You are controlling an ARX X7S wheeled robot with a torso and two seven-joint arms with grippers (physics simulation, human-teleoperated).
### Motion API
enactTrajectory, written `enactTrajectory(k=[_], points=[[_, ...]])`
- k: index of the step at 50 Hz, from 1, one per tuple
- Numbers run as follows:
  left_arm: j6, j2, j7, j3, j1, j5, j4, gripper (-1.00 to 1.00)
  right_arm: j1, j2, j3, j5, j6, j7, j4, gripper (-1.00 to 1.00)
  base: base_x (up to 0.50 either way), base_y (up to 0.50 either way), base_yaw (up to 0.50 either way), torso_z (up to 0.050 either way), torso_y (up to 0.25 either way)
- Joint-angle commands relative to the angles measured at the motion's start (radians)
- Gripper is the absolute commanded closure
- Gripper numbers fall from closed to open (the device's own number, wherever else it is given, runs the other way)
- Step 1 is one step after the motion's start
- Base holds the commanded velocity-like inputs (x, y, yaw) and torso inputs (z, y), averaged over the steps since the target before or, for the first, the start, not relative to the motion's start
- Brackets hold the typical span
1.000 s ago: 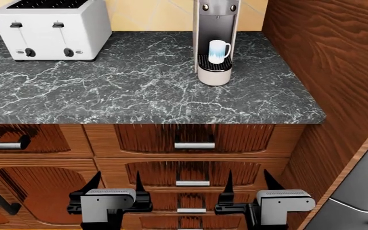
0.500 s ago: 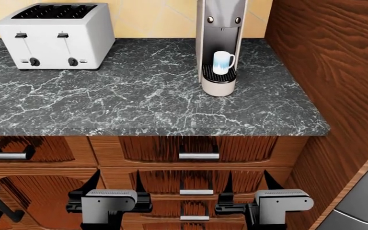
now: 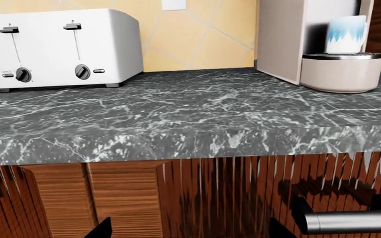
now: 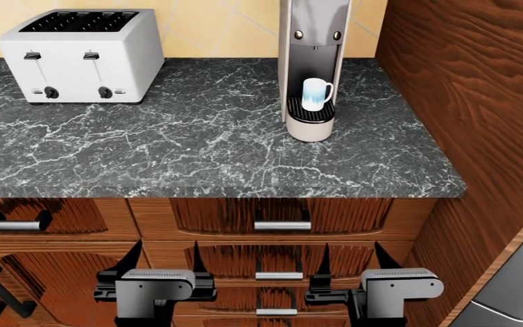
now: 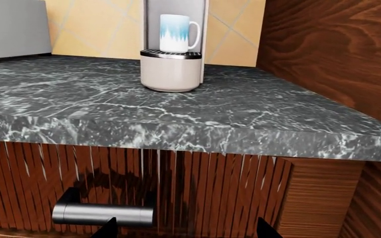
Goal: Press the button on the coffee machine to serve coffee.
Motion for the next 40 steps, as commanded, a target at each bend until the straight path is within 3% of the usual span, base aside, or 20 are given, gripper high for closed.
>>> enactTrajectory(k=[1, 14, 22, 28, 32, 40], points=[[-0.029, -0.012, -0.004, 0.006, 0.000, -0.022, 0.002, -1.00, 0.002, 0.007, -0.013, 0.006, -0.003, 0.009, 0.005, -1.00, 0.00, 0.00, 0.00, 0.000, 0.000], [-0.047, -0.011, -0.003, 0.007, 0.000, -0.066, 0.031, -1.00, 0.003, 0.015, -0.020, 0.018, 0.008, 0.019, -0.007, -1.00, 0.00, 0.00, 0.00, 0.000, 0.000], [-0.225, -0.024, -0.039, -0.007, -0.011, -0.121, 0.206, -1.00, 0.025, 0.032, 0.000, 0.026, 0.176, 0.061, -0.168, -1.00, 0.00, 0.00, 0.00, 0.000, 0.000], [-0.365, -0.053, -0.045, 0.009, -0.068, -0.132, 0.323, -1.00, 0.055, 0.046, 0.021, 0.055, 0.272, 0.072, -0.278, -1.00, 0.00, 0.00, 0.00, 0.000, 0.000], [-0.489, -0.058, -0.065, 0.007, -0.132, -0.152, 0.385, -1.00, 0.104, 0.081, 0.048, 0.098, 0.442, 0.070, -0.411, -1.00, 0.00, 0.00, 0.00, 0.000, 0.000], [-0.689, -0.084, -0.080, -0.006, -0.238, -0.198, 0.478, -1.00, 0.194, 0.130, 0.116, 0.188, 0.620, 0.052, -0.564, -1.00, 0.00, 0.00, 0.00, 0.000, 0.000]])
